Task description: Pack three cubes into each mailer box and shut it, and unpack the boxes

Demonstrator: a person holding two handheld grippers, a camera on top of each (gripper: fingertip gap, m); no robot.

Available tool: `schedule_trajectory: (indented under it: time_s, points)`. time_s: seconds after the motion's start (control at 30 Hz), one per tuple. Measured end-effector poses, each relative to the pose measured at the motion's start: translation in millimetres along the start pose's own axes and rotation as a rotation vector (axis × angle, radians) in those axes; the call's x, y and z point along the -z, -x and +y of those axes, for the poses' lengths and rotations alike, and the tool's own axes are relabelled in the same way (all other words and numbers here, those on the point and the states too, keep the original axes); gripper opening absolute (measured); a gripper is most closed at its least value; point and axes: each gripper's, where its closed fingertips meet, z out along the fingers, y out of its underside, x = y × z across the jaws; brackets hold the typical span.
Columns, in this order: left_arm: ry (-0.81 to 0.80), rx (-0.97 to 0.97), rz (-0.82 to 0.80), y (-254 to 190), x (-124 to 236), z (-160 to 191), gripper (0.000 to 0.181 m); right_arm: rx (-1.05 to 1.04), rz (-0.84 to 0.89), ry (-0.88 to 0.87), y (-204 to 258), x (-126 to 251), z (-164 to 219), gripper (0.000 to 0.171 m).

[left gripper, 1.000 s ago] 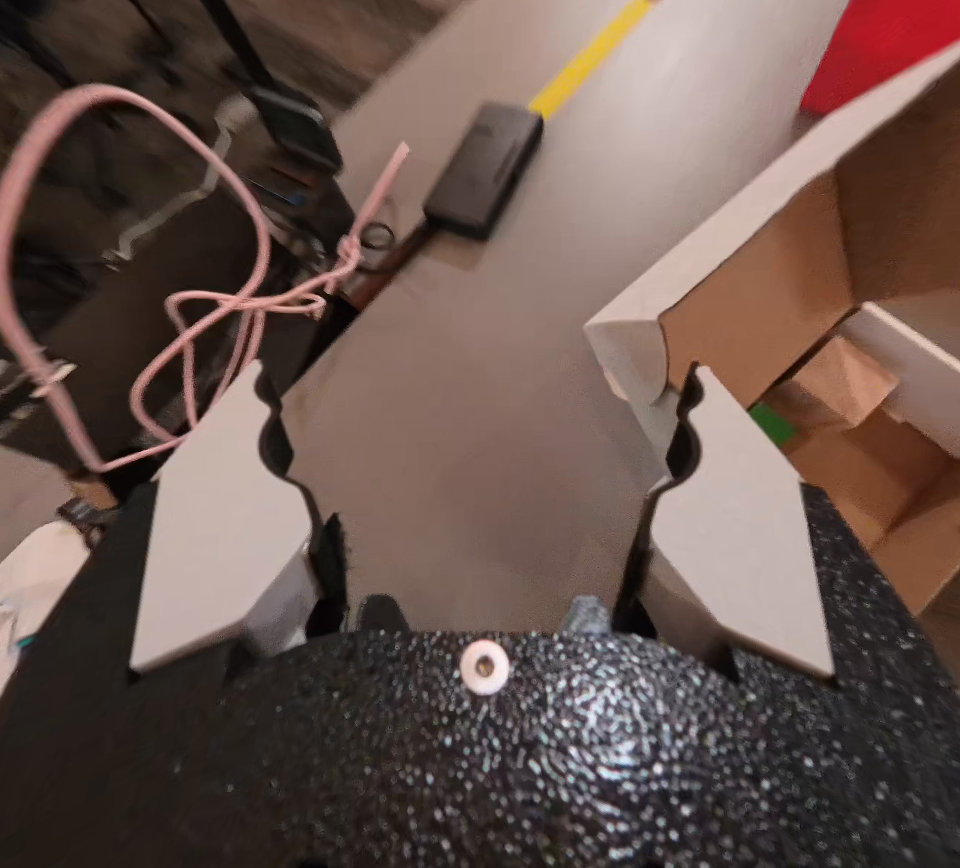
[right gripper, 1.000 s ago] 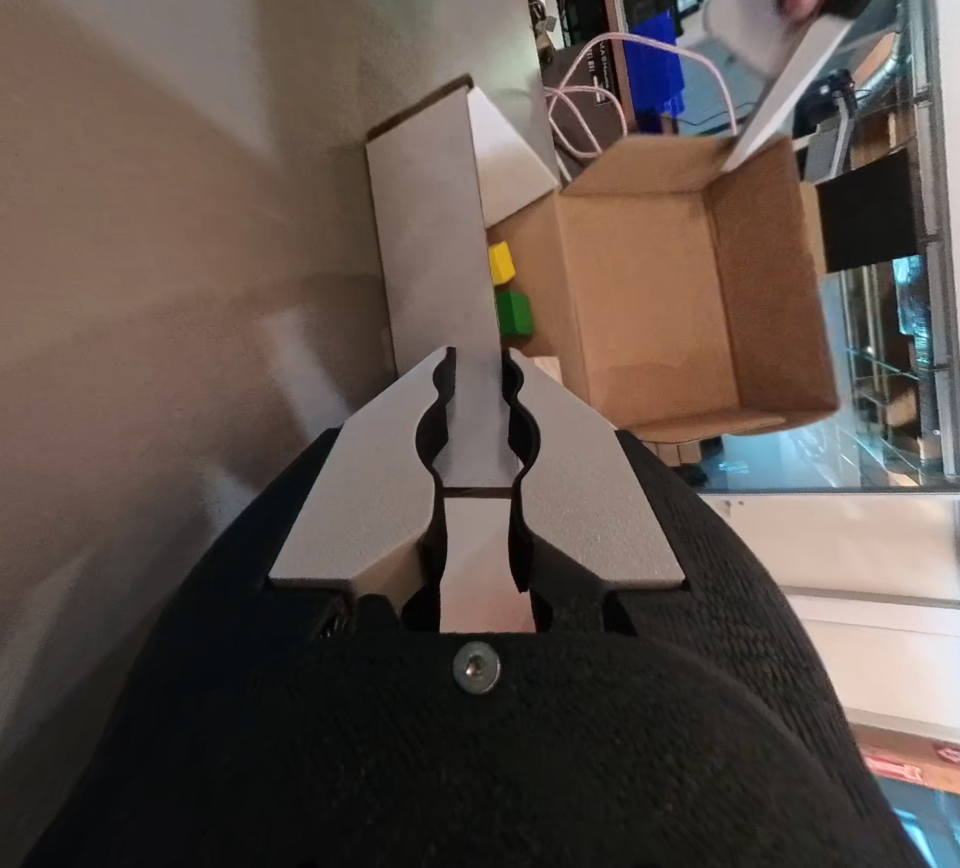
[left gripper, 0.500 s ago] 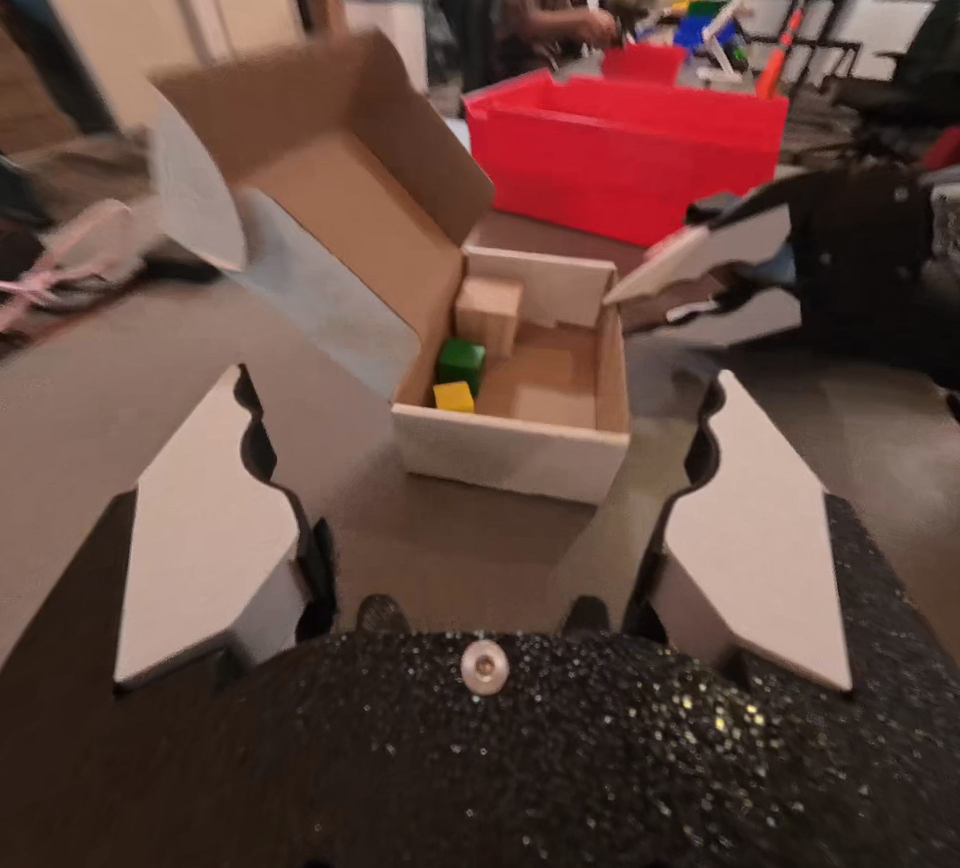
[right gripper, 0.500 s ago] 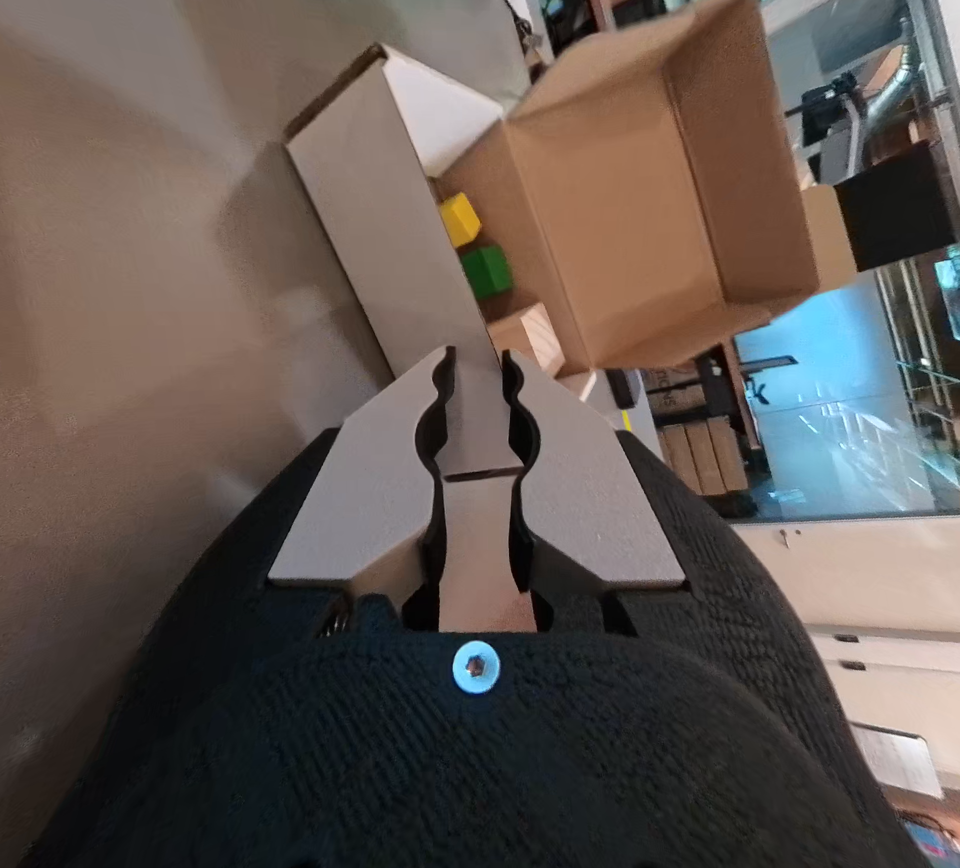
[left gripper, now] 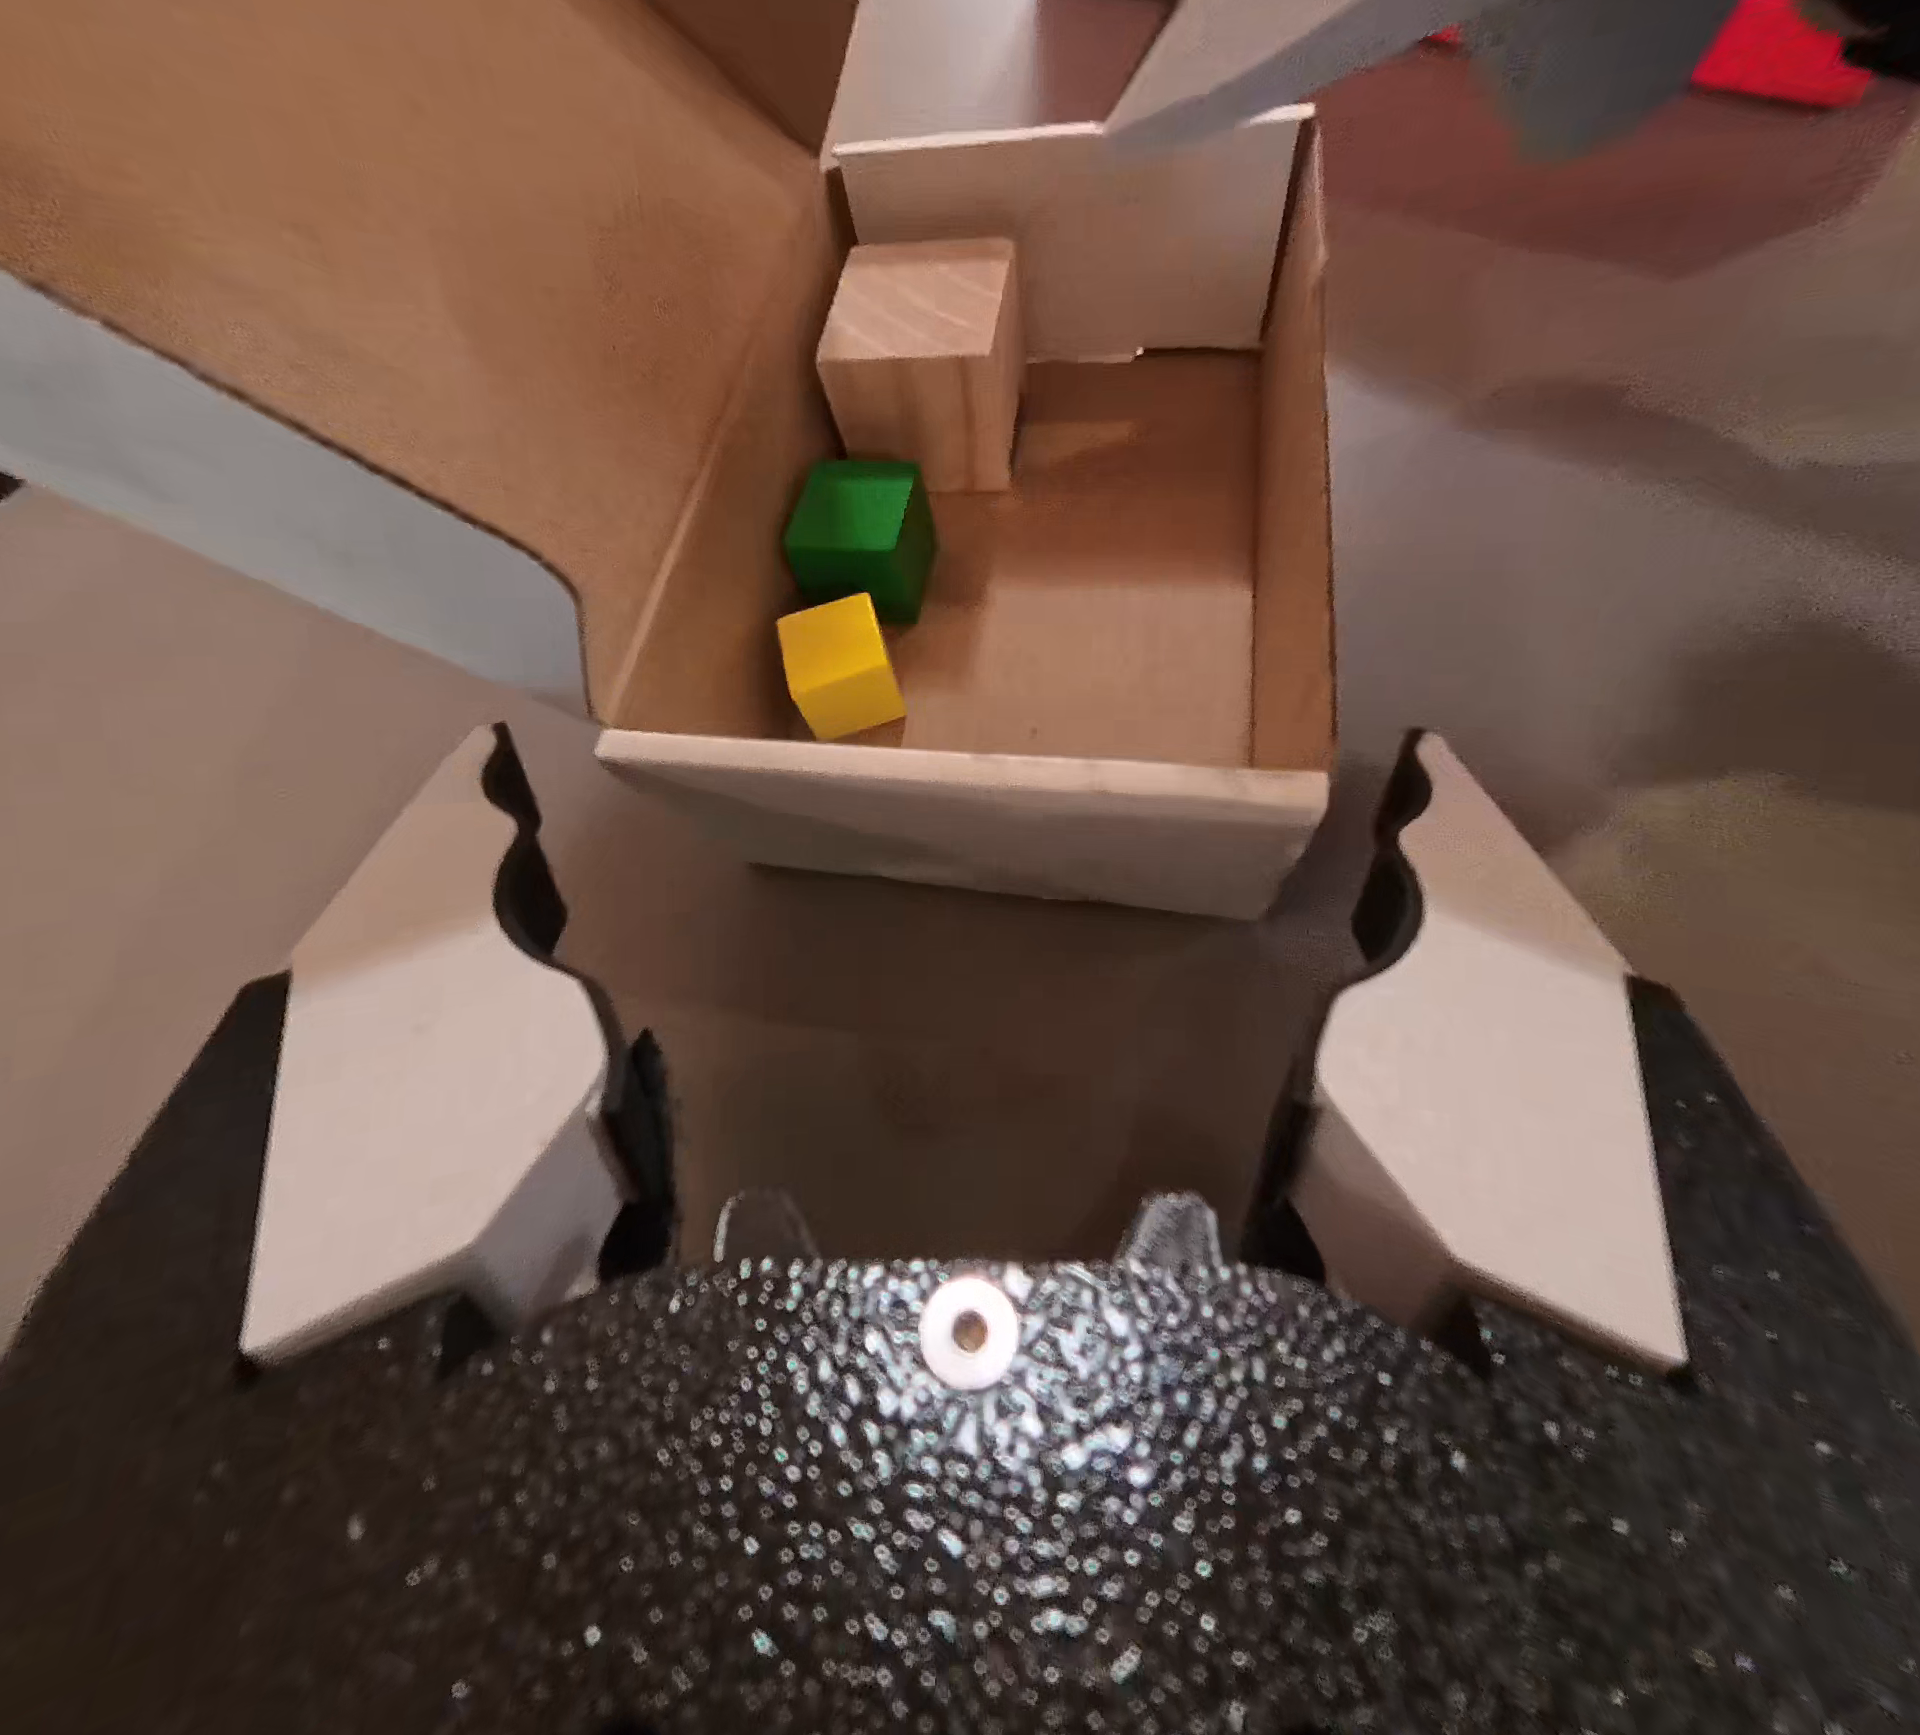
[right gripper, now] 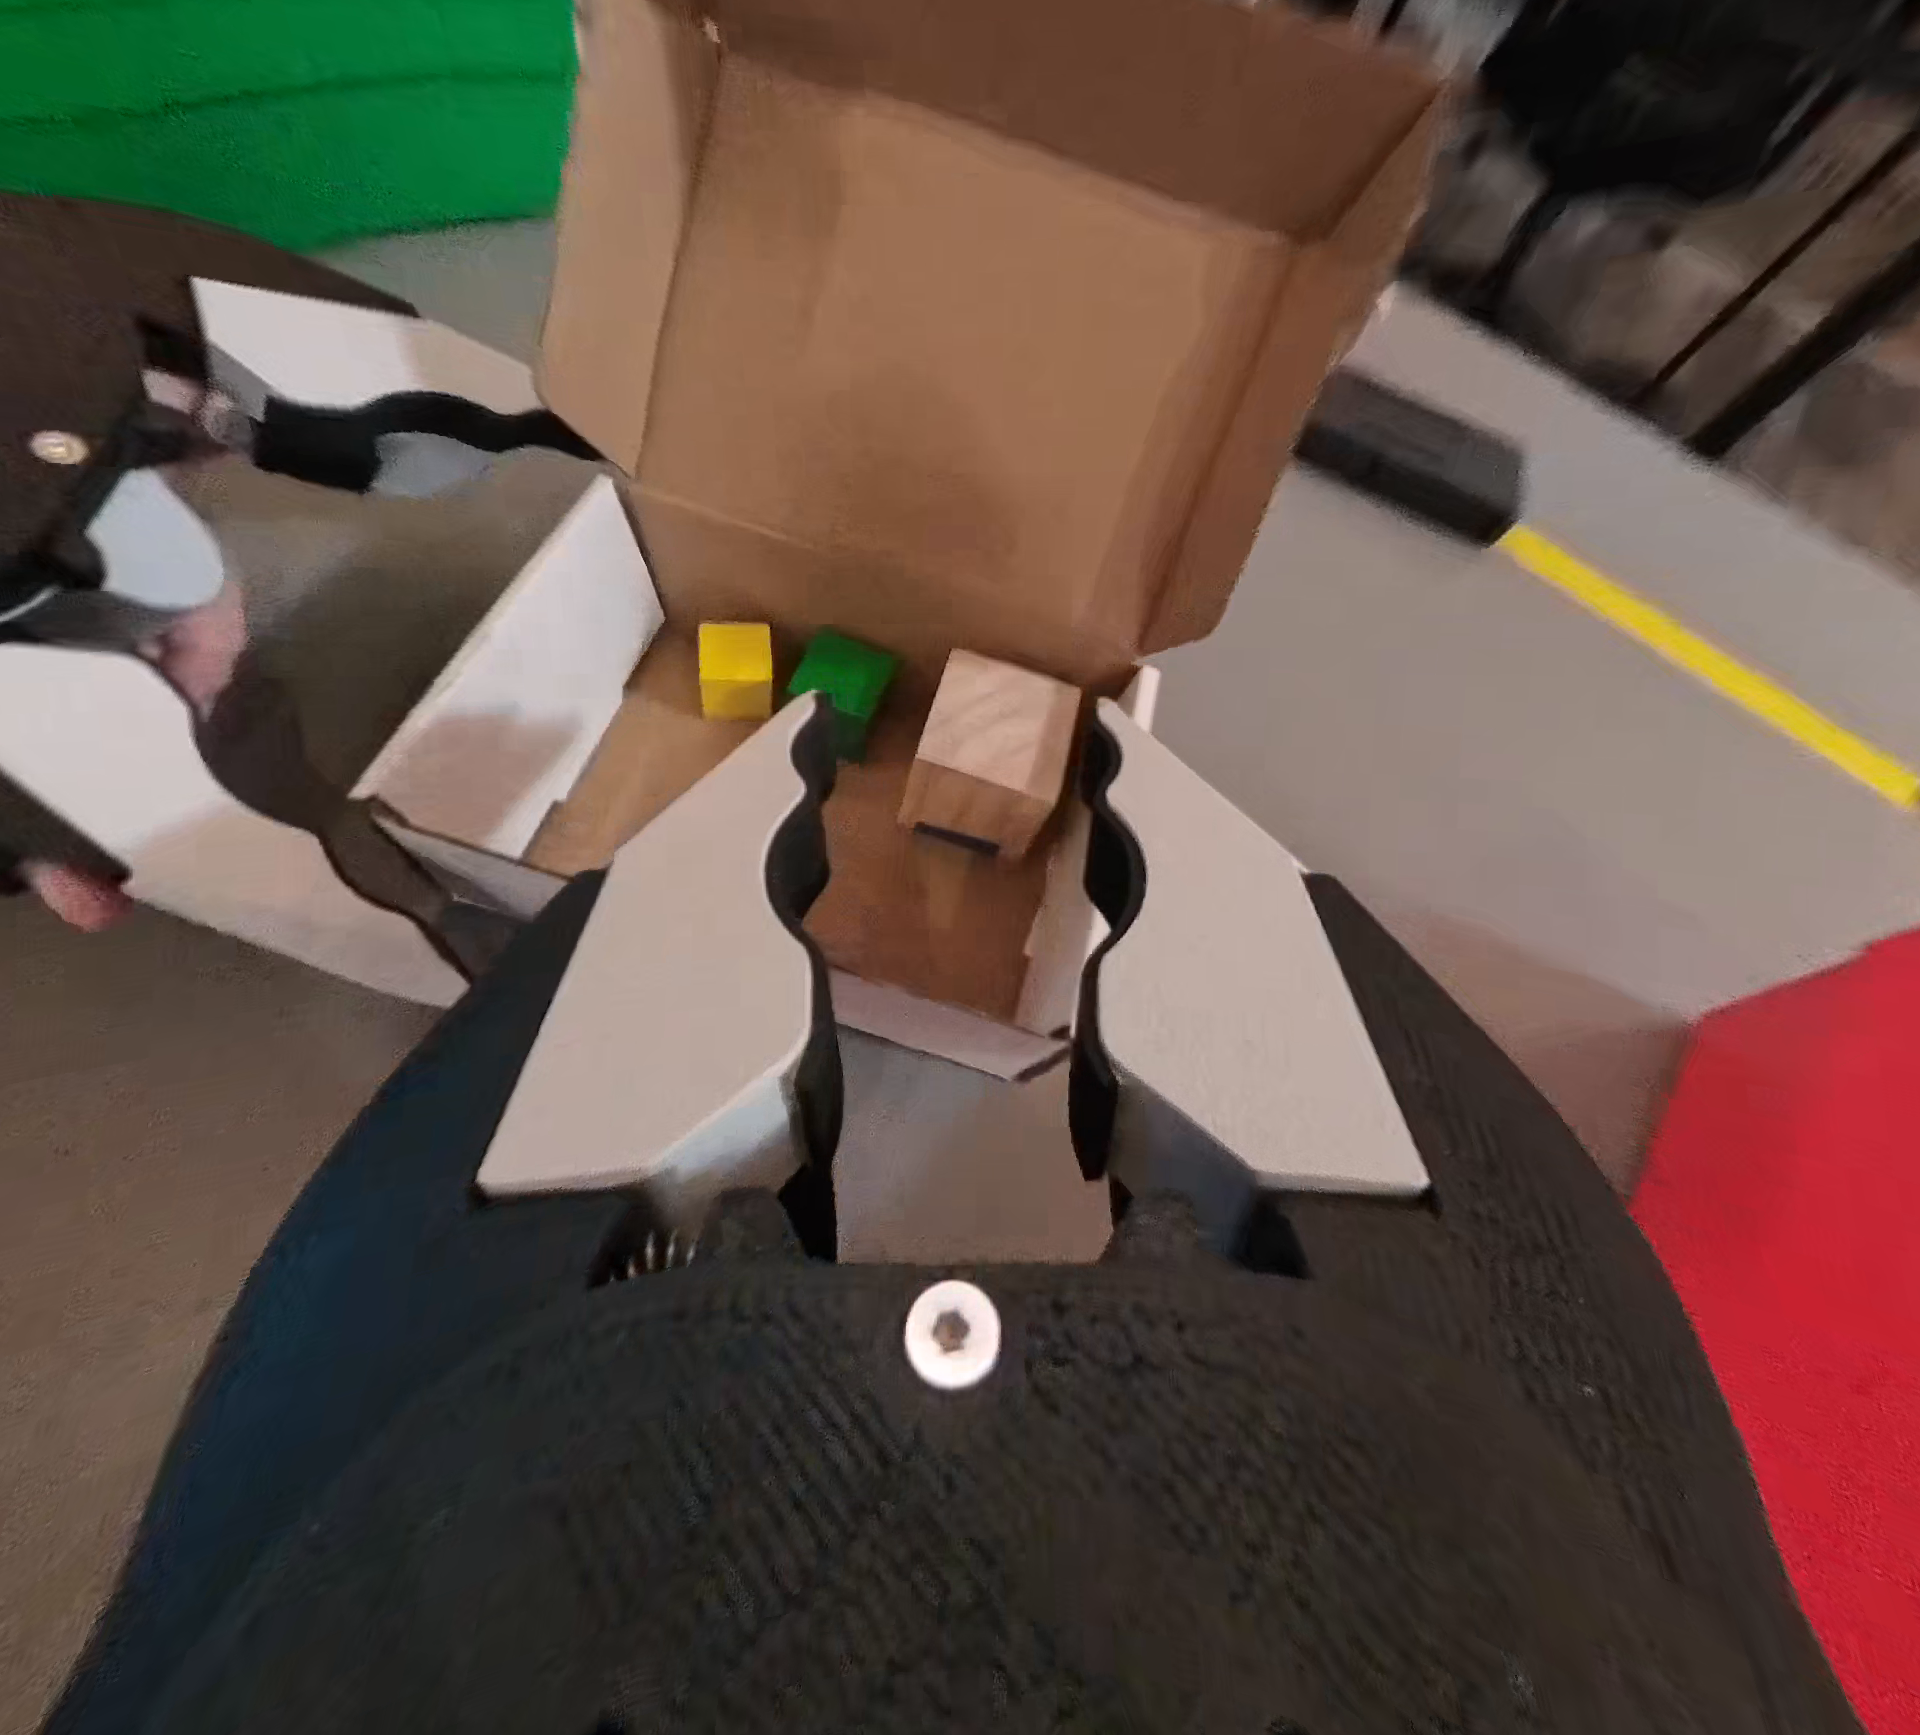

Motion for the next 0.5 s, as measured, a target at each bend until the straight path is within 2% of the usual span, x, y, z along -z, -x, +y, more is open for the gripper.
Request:
schedule_trajectory:
  time_s: [0.1, 0.17, 0.2, 0.3, 0.5]
  points:
    - [0.006, 0.002, 0.052, -6, -1, 0, 0.150, 0.002, -0.030, 0.187, 1, -23, 11, 0.052]
    - [-0.035, 0.022, 0.075, -7, 3, -5, 0.129, 0.014, -0.026, 0.286, 1, -33, 18, 0.057]
    - [-0.034, 0.034, 0.086, -7, 4, -4, 0.125, 0.009, -0.012, 0.320, 0, -37, 21, 0.062]
    - [-0.030, 0.032, 0.094, -8, 4, -3, 0.124, -0.018, 0.056, 0.386, -10, -45, 28, 0.072]
    - [-0.024, 0.018, 0.085, -9, 4, -2, 0.124, -0.049, 0.087, 0.456, -9, -37, 32, 0.062]
